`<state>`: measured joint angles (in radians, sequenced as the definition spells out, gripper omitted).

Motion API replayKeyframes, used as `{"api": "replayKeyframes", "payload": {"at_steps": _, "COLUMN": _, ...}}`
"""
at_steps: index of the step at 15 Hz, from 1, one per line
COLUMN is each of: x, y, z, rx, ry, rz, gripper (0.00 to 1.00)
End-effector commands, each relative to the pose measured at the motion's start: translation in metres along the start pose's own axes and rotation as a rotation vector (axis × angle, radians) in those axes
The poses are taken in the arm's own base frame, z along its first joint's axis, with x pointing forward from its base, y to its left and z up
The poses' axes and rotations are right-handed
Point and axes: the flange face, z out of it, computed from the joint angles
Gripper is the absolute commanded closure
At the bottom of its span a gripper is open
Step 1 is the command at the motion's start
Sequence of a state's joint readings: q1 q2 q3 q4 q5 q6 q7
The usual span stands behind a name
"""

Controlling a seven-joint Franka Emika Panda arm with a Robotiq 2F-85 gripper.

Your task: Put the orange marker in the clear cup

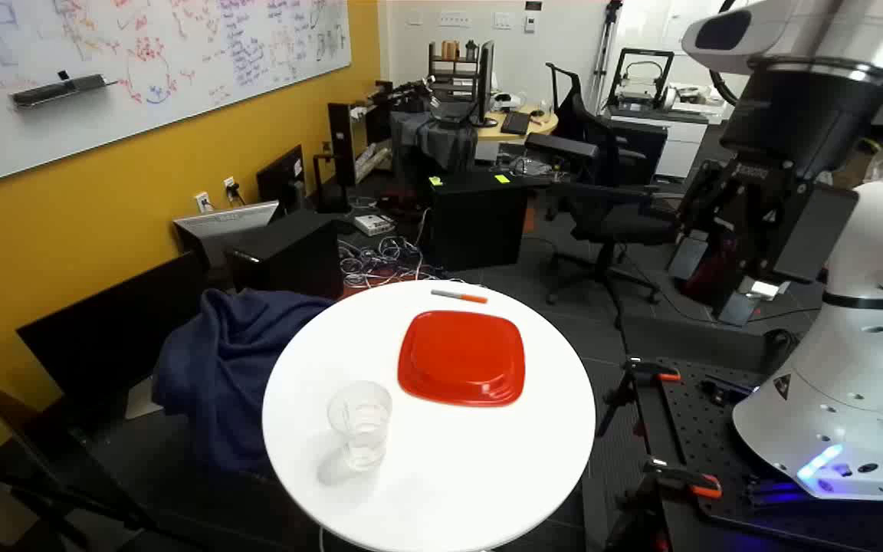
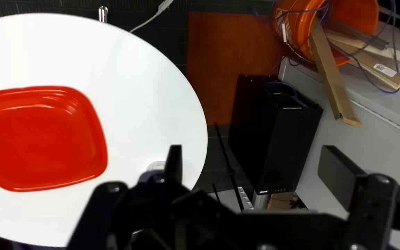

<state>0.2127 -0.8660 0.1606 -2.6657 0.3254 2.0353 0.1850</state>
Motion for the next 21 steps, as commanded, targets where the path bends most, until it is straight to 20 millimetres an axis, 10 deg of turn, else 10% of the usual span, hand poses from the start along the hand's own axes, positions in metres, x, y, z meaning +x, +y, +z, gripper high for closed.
{"api": "replayKeyframes", "payload": {"at_steps": 1, "x": 0.000, "y": 0.000, "z": -0.001, "rx": 0.000, "ry": -0.001, "rz": 0.000, "gripper": 0.00}}
{"api": "replayKeyframes", "payload": {"at_steps": 11, "x": 0.005, "y": 0.011, "z": -0.008, "rx": -0.078, "ry": 0.062, "rz": -0.018, "gripper": 0.00}}
{"api": "replayKeyframes", "payload": {"at_steps": 21, "x": 0.017, "y": 0.091, "z": -0.053, "rx": -0.302, "ry": 0.236, "rz": 0.074, "gripper": 0.00}}
